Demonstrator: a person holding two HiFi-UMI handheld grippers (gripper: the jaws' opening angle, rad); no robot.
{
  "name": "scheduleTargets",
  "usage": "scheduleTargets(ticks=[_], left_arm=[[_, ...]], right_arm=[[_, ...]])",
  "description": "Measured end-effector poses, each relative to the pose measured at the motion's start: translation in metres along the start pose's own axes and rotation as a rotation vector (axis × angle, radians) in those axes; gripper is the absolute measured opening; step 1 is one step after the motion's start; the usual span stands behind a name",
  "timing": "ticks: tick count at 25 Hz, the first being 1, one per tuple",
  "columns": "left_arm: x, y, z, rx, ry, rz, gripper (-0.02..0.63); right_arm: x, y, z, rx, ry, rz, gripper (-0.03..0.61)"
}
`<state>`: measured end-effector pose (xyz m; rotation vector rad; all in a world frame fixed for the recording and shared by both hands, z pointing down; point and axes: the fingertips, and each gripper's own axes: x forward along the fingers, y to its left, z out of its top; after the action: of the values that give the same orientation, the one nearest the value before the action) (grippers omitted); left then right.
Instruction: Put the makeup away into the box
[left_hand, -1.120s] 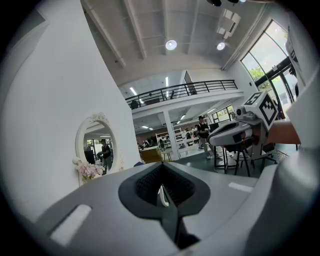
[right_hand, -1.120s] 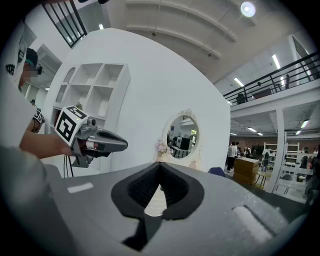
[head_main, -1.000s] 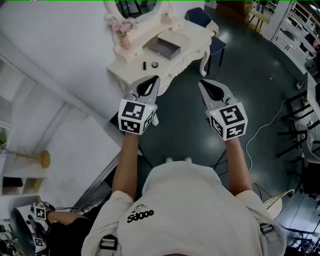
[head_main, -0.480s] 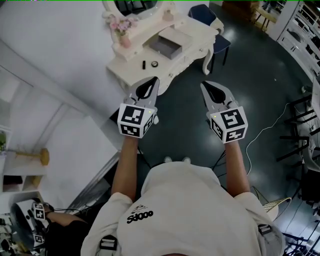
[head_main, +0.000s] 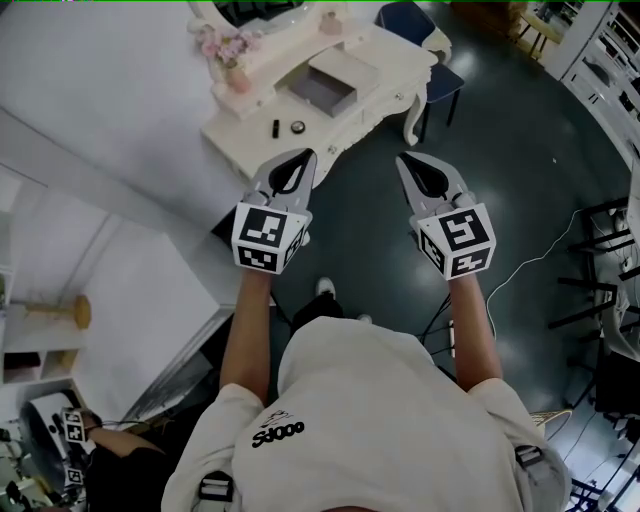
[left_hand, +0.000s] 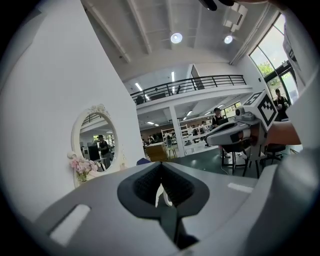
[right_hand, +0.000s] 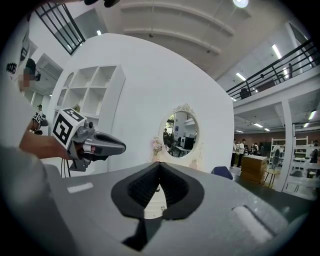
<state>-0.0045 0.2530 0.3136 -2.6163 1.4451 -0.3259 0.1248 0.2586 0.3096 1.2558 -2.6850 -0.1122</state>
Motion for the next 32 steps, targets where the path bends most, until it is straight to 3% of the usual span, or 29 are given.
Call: scheduleTargets(ticks=[5, 12, 23, 26, 32], left_arm=[[0.032, 0.015, -0.002, 0.024, 0.012, 0.006, 0.003], [0.109, 0.064, -0.008, 0.07, 0.002, -0.028, 0.038], [0.237, 0.183, -0.005, 0.001, -0.016, -0.046, 0.018], [0.257, 0.207, -0.011, -0.012, -0.021, -0.057, 0.042], [0.286, 0.234, -0.054, 0.038, 0.076, -0.104, 0.051]], right_arm=[[0.026, -0.026, -0.006, 0.06, 0.001, 0.016, 0.002], [0.096, -0.083, -0.007, 0.035, 0.008, -0.018, 0.002], [0.231, -0.17, 0.014, -0.002, 0.039, -0.071, 0.002], [0.262, -0.181, 0.012, 0.007, 0.053, -0.062, 0.002], [0.317, -0.186, -0.005, 0.025, 0.103, -0.028, 0.002]])
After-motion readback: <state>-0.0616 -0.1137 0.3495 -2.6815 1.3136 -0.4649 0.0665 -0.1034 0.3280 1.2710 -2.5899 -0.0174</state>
